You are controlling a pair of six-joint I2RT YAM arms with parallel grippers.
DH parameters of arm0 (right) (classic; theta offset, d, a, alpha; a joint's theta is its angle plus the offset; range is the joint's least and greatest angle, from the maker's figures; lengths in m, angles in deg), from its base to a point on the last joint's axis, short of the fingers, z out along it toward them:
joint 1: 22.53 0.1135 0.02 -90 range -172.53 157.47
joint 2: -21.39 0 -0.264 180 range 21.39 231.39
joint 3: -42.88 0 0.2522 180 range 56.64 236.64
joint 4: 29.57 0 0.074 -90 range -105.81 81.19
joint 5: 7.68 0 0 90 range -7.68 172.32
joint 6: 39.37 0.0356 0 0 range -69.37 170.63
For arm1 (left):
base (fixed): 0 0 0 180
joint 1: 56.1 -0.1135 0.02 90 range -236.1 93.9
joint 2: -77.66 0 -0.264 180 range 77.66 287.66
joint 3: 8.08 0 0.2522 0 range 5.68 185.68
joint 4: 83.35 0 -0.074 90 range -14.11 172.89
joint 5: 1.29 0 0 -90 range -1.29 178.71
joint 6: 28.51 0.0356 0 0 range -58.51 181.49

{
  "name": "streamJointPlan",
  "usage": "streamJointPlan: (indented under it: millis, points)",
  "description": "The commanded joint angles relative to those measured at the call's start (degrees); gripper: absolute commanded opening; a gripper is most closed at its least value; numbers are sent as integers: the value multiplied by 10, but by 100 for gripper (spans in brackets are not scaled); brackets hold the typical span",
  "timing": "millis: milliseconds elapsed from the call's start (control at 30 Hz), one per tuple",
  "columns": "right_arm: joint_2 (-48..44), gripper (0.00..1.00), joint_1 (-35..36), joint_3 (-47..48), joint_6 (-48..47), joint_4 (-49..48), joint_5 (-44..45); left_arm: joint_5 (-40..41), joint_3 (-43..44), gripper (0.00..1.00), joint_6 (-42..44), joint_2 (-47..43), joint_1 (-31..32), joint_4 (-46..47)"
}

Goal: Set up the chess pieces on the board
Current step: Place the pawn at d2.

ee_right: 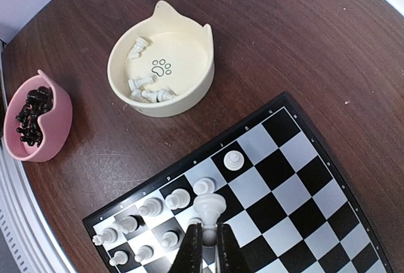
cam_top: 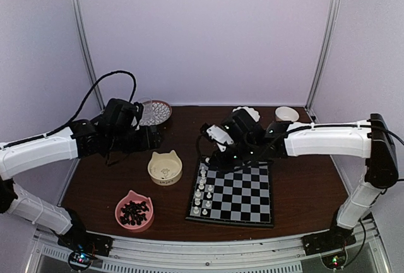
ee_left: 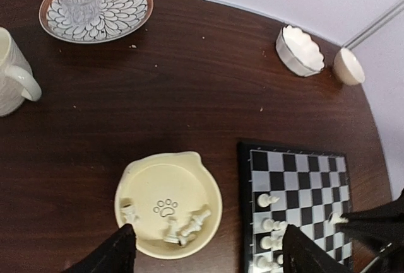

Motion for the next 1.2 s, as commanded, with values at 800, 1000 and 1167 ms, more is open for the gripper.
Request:
streamJointPlan:
  millis: [800, 1000, 1167]
  points:
    - [215, 3, -6, 249, -29, 301, 11, 59, -135, 98, 198, 0, -24, 143]
    - [238, 4, -10, 262, -31, 305, 13, 62, -133, 97, 191, -4, -24, 136]
    - [252, 6, -10, 268, -33, 308, 11, 61, -131, 98, 189, -4, -24, 130]
